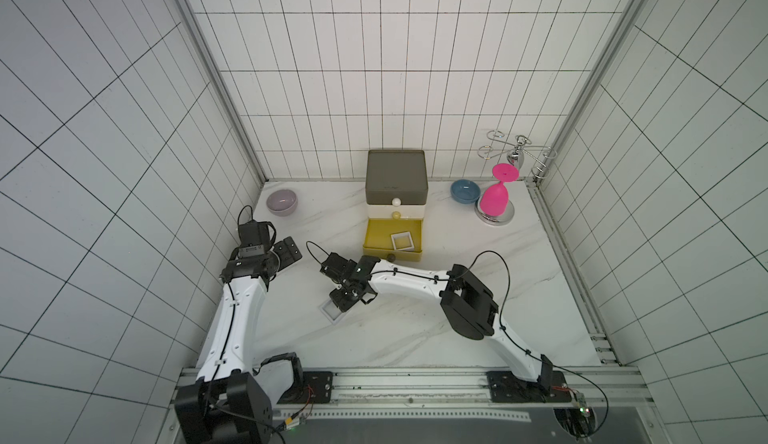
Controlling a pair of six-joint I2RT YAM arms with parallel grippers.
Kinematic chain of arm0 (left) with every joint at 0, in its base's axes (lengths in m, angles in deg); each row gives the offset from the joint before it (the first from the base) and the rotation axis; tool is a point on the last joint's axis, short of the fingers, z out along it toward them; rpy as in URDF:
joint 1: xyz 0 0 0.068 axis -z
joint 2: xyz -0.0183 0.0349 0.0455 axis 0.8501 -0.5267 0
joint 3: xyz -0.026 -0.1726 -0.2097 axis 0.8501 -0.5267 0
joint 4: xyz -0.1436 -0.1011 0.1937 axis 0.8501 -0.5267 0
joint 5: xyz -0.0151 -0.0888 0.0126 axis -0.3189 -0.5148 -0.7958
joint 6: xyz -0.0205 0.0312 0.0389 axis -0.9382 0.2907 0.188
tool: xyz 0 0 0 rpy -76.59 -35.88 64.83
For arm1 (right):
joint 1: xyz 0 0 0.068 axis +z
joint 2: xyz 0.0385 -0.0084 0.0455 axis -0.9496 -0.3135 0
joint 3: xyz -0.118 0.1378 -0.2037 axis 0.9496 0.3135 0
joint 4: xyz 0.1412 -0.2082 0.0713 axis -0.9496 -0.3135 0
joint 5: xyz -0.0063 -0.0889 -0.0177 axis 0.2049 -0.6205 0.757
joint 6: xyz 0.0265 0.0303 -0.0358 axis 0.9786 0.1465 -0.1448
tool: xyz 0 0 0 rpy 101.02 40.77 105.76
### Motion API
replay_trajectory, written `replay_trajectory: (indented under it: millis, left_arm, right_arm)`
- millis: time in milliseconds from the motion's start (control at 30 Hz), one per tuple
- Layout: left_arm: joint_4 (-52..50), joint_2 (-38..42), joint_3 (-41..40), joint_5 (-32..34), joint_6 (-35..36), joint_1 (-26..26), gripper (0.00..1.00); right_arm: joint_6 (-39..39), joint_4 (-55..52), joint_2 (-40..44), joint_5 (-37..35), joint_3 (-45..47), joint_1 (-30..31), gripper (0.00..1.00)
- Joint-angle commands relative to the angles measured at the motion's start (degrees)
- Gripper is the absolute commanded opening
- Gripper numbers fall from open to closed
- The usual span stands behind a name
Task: Place the brooch boxes into the drawer by color
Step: Pick up the brooch box from the center of the board, then place the brooch box in the drawer.
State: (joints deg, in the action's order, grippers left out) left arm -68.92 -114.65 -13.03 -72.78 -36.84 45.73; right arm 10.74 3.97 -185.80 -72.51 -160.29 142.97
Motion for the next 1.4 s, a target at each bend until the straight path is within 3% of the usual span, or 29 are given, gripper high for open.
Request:
replay_trajectory:
  millis: [0,233,400,567,833,1367]
  left_arm:
    - [0.3,1.2,0.9,-0.2,0.0,-0.3,0.96]
    - [0.4,1.3,1.1,-1.6,0.0,-0.2,0.96]
    - [1.5,0.9,0.6,-5.8,0.2,0.2,0.96]
    - [1.9,0.1,0.9,-10.6,1.5,0.5,0.96]
    - [3.3,0.0,0.1,-12.9,3.0,2.5,0.96]
    - [3.6,0.4,-0.3,-12.0,3.2,4.2,0.96]
  right_arm:
    - [0.1,0.0,2.5,-1.7,1.0,-0.2,0.06]
    - [2.2,8.8,14.1,-4.8,11.0,-2.1,0.04]
    - [5.3,14.1,24.7,-7.0,17.8,-8.6,0.02]
    - [7.0,13.5,28.5,-11.4,21.0,-15.5,0.0]
    - [8.5,13.1,23.0,-15.0,16.9,-20.9,0.0]
    - [11.1,14.5,12.3,-16.7,11.0,-21.2,0.0]
